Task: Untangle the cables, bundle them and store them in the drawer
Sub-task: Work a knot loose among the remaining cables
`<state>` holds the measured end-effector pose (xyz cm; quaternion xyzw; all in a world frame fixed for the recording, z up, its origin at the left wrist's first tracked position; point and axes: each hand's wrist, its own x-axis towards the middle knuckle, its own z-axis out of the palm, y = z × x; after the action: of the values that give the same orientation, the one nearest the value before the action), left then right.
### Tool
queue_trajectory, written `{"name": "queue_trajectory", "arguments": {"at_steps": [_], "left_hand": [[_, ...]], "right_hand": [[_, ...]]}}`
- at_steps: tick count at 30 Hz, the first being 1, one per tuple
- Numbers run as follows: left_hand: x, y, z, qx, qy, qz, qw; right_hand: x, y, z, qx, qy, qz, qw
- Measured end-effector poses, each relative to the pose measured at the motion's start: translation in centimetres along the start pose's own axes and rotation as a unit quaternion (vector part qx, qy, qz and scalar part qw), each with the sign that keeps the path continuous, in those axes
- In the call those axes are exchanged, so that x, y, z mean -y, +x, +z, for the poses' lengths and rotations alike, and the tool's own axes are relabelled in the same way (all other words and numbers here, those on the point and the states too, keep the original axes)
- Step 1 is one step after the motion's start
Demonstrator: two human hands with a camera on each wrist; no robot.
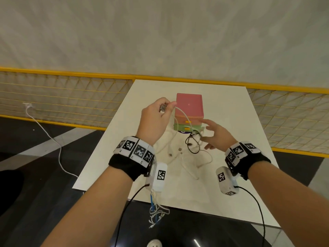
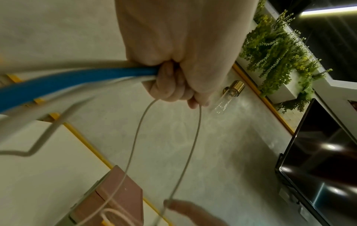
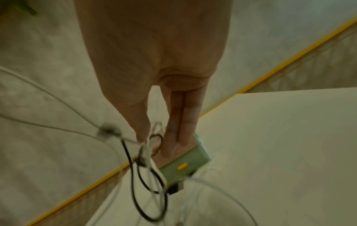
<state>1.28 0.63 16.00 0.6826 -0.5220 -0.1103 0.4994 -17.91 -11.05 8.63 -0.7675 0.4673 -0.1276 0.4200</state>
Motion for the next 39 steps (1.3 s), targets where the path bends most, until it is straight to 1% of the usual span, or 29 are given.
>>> {"name": "queue_trajectory", "arguments": {"at_steps": [1,3,4,5,6,7,10,11,12,13,14,16,17,19,20,22,25,28,29,30,32,33,34,35,37,38,39], "left_hand": [[0.0,0.1,0.1,0.013,-0.004,-0.003,1.0],[-0.4,0.1,0.4,0.05,-0.012,-0.001,0.999],[-0.8,0.0,0.6,0.068,-0.015,0.003,0.998],[-1.1,0.0,0.7,0.08,-0.021,0.007,0.997],[-1.4,0.0,0.8,0.08,-0.029,0.011,0.996],[-1.7,0.1,0.7,0.066,-0.038,0.012,0.997],[-2.4,0.8,-0.7,-0.014,-0.079,0.015,0.997],[-2.6,1.1,-1.3,-0.036,-0.093,0.017,0.995],[-2.8,1.5,-1.9,-0.05,-0.101,0.019,0.993],[-2.8,1.8,-2.3,-0.055,-0.101,0.021,0.993],[-2.7,2.0,-2.6,-0.052,-0.094,0.022,0.994],[-2.2,2.2,-2.5,-0.033,-0.079,0.019,0.996],[-2.0,2.1,-2.2,-0.022,-0.074,0.015,0.997],[-1.8,1.8,-1.7,-0.01,-0.067,0.008,0.998],[-1.9,1.6,-1.5,-0.01,-0.069,0.006,0.998],[-2.1,1.5,-1.4,-0.023,-0.08,0.004,0.997],[-2.1,1.5,-1.8,-0.059,-0.108,-0.004,0.992],[-1.7,1.5,-2.0,-0.069,-0.109,-0.011,0.992],[-1.3,1.5,-2.0,-0.075,-0.103,-0.014,0.992],[-0.9,1.5,-1.9,-0.087,-0.091,-0.019,0.992],[0.2,1.5,-1.8,-0.104,-0.042,-0.024,0.993],[0.4,1.4,-1.7,-0.091,0.001,-0.015,0.996],[0.6,1.1,-1.4,-0.048,0.052,0.003,0.997],[0.5,0.7,-0.9,0.02,0.101,0.021,0.995],[0.2,-0.4,0.8,0.158,0.183,0.042,0.969],[0.5,-0.6,1.8,0.199,0.211,0.046,0.956],[1.1,-0.7,2.5,0.218,0.229,0.042,0.948]], "right_hand": [[0.7,-0.1,-0.1,-0.012,-0.022,-0.028,0.999],[2.2,-0.2,0.5,-0.017,-0.057,-0.12,0.991],[2.9,-0.2,1.2,-0.009,-0.05,-0.166,0.985],[3.4,-0.3,2.1,0.005,-0.036,-0.198,0.98],[3.5,-0.2,2.9,0.016,-0.028,-0.209,0.977],[3.4,0.0,3.7,0.022,-0.032,-0.204,0.978],[1.9,0.4,5.4,0.049,-0.111,-0.15,0.981],[1.4,0.3,5.8,0.052,-0.101,-0.132,0.985],[1.1,0.2,6.0,0.037,-0.065,-0.125,0.989],[1.1,-0.1,6.1,0.007,-0.013,-0.133,0.991],[1.5,-0.6,6.2,-0.025,0.043,-0.159,0.986],[2.9,-1.4,6.1,-0.07,0.117,-0.245,0.96],[3.9,-1.7,6.0,-0.076,0.123,-0.283,0.948],[5.0,-1.5,6.1,-0.062,0.094,-0.317,0.942],[5.0,-1.0,6.3,-0.041,0.063,-0.322,0.944],[3.9,0.3,6.8,-0.007,-0.015,-0.302,0.953],[1.2,2.0,6.9,-0.018,-0.088,-0.234,0.968],[0.2,2.8,5.9,0.0,-0.15,-0.165,0.975],[0.2,3.1,5.5,0.003,-0.169,-0.153,0.974],[0.2,3.3,5.0,0.001,-0.178,-0.151,0.972],[0.5,3.5,4.3,-0.022,-0.176,-0.17,0.969],[0.7,3.4,4.0,-0.042,-0.178,-0.185,0.965],[1.1,3.3,3.8,-0.062,-0.185,-0.206,0.959],[1.5,3.0,3.5,-0.077,-0.195,-0.229,0.951],[2.7,2.3,3.1,-0.091,-0.203,-0.282,0.933],[3.3,2.0,2.9,-0.09,-0.201,-0.301,0.928],[3.6,1.6,2.7,-0.086,-0.197,-0.314,0.925]]}}
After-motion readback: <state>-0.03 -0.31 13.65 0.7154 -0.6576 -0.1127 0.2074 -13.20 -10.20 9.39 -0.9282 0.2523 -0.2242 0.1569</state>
